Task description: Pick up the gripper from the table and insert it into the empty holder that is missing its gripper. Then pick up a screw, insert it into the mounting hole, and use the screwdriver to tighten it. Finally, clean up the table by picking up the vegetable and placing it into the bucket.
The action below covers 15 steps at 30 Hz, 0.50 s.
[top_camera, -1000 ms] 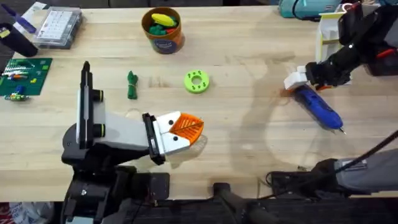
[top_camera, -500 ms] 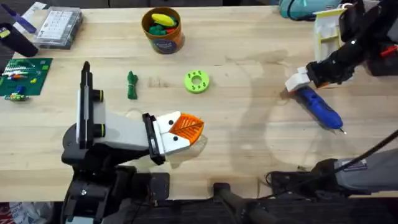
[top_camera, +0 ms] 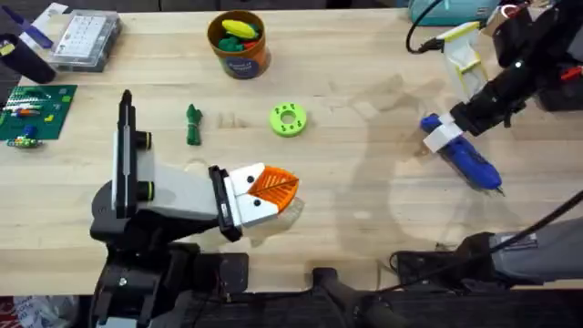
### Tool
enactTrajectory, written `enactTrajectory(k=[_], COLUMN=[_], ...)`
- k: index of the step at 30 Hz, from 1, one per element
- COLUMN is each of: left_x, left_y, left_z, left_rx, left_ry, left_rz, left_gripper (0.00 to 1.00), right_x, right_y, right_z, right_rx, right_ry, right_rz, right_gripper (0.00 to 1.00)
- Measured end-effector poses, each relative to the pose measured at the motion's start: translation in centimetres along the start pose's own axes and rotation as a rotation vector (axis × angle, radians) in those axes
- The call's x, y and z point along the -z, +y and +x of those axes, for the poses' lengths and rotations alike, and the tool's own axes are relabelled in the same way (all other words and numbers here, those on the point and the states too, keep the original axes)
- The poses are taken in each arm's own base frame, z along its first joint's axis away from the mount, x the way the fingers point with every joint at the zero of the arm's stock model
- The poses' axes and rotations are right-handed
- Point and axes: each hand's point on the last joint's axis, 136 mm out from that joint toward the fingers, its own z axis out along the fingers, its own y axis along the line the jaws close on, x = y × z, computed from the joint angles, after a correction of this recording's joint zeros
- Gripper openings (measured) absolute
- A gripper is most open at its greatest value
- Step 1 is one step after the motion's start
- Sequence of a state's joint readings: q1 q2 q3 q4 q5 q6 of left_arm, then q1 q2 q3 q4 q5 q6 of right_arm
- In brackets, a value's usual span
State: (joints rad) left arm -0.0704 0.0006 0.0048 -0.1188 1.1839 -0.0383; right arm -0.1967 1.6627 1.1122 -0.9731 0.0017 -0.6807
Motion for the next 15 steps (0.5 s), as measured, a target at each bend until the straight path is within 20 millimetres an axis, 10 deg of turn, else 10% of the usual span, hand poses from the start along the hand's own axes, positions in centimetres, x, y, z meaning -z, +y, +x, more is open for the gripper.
enactTrajectory(k=[15], left_x=[0.0], left_y=[0.0], left_z=[0.0], left_rx=[0.000], left_ry=[0.000], left_rz=[0.000], left_gripper=[0.011], right_x=[-1.3], right_y=[-2.3], right_z=[0.6], right_rx=[-0.012], right_ry=[-0.044], right_rz=[0.037], right_gripper=[0.989])
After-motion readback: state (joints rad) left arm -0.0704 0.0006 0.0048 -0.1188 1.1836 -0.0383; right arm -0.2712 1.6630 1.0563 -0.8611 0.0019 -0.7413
